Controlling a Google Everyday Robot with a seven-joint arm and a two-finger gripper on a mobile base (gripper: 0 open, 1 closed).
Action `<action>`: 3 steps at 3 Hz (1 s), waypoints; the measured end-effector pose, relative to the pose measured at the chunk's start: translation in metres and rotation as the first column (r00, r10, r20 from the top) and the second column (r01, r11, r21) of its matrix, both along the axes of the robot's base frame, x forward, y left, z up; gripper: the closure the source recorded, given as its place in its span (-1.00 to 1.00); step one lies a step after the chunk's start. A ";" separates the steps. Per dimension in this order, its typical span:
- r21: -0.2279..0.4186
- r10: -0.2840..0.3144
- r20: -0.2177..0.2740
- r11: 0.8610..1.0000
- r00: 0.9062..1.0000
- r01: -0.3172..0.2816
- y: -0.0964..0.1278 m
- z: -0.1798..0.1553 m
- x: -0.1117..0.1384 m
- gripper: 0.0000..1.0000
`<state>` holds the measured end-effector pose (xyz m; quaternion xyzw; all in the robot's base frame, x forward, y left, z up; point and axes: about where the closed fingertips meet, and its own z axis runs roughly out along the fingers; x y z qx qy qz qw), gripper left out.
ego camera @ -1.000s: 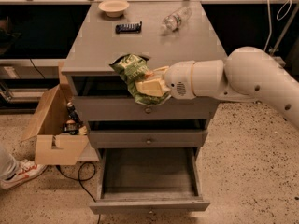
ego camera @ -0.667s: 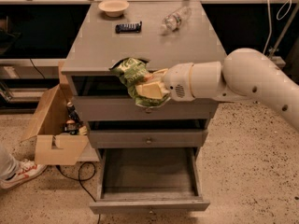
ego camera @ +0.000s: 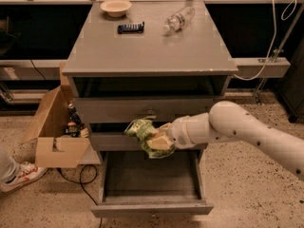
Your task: Place green jalapeno chip bag into bottom drawer
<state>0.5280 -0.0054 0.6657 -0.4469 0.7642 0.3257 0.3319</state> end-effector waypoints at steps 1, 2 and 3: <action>-0.075 0.010 -0.095 0.997 0.995 -0.017 0.003 -0.085 -0.009 1.00; -0.117 -0.009 -0.132 0.993 0.991 -0.006 0.020 -0.152 -0.005 1.00; -0.116 -0.008 -0.133 0.993 0.991 -0.007 0.020 -0.152 -0.005 1.00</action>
Offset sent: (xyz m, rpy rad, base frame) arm 0.0042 0.0317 -0.2345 -0.1734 0.1764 -0.0424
